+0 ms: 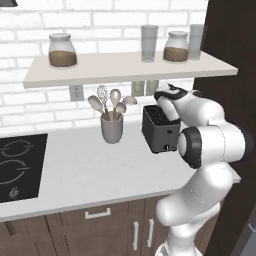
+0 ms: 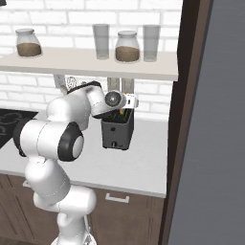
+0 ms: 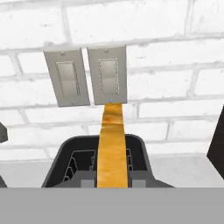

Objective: Start the toaster. Once the lever pops up, take the bread to the plate on the dining counter.

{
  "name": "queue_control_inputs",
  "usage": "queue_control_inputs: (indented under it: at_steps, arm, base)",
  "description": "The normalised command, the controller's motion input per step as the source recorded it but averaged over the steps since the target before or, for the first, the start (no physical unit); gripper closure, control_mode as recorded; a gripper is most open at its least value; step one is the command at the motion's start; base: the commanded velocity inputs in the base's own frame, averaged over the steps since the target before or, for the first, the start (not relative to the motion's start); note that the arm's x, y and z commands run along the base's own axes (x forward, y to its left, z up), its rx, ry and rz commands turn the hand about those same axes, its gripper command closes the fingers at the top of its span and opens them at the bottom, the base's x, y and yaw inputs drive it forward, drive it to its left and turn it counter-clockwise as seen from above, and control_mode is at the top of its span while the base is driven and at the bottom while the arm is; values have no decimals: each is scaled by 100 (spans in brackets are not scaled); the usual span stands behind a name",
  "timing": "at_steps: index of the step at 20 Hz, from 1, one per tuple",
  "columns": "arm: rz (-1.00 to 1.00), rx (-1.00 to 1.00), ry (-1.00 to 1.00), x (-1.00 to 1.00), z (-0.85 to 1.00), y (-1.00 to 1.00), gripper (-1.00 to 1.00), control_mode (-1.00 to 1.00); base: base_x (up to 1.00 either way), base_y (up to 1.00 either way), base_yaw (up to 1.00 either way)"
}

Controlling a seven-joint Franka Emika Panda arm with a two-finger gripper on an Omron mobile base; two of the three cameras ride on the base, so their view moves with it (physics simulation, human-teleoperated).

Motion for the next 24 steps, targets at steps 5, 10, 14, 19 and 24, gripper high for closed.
queue_control_inputs:
  at_steps: [5,10,14,19,24]
  arm:
    - [-6,0,-9,-17,15,0,100,-100]
    - [-8,0,-4,-12,26,0,100,-100]
    - [-6,0,0,-65,11,0,100,-100]
    - [-2,0,0,-70,36,0,100,-100]
    - [0,0,6,-84,85,0,100,-100]
  base:
    - [0,0,0]
    - [0,0,0]
    - [0,0,0]
    - [0,0,0]
    - [0,0,0]
